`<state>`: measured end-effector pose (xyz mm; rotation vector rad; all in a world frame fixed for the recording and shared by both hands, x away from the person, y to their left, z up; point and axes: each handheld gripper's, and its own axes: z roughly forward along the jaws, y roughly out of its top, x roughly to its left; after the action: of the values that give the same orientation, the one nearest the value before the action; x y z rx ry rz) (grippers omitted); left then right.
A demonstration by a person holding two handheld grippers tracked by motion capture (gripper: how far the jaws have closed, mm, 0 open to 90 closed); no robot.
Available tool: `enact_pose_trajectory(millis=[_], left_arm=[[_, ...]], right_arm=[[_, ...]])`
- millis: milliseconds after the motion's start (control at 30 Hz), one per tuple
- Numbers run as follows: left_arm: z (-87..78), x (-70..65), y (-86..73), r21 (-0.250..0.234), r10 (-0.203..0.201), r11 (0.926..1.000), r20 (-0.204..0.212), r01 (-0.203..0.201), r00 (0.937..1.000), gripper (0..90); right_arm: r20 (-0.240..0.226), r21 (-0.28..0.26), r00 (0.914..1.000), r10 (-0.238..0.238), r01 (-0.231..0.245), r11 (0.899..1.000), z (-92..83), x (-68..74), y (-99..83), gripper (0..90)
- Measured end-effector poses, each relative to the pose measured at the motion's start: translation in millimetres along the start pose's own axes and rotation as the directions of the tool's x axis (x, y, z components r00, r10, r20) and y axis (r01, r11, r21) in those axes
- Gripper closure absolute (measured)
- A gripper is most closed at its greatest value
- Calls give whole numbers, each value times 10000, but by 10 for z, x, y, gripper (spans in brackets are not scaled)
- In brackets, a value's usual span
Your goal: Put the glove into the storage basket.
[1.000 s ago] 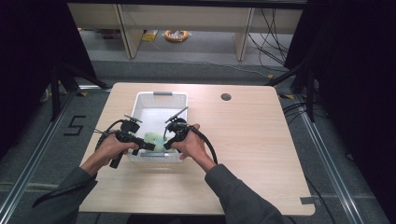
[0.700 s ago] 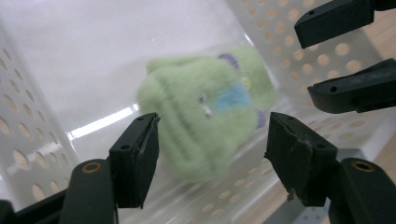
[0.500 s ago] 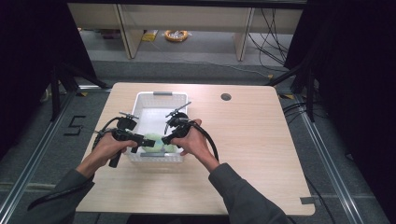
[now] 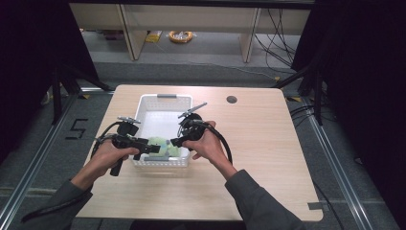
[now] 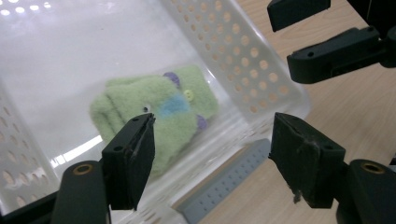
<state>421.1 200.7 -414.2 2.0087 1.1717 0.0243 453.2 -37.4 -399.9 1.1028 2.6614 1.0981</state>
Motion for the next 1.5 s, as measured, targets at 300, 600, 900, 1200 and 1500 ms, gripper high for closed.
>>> enact_pose_trajectory(millis=[300, 600, 900, 1200, 1500], left_arm=[[-93, -258, -72, -504, 402, 9980, 635, -371, 9972, 288], [-48, -533, -168, -688, 887, 9942, 970, -823, 9913, 270], [-33, -749, -203, -950, 1430, 9866, 1115, -1327, 9834, 253], [17, -899, -254, -1081, 1765, 9806, 1251, -1634, 9763, 239], [107, -1026, -332, -1115, 1958, 9773, 1476, -1804, 9695, 238]], right_arm=[[-91, -561, 9998, -153, 147, 9983, -230, -15, -111, 366], [-374, -1043, 9988, -312, 272, 9942, -430, -53, -276, 327], [-154, -1391, 9998, -153, 131, 9902, -613, -116, -453, 310], [-24, -1521, 9998, -182, 176, 9882, -777, -128, -645, 300], [-80, -1925, 9998, -200, 181, 9811, -926, -182, -865, 294]])
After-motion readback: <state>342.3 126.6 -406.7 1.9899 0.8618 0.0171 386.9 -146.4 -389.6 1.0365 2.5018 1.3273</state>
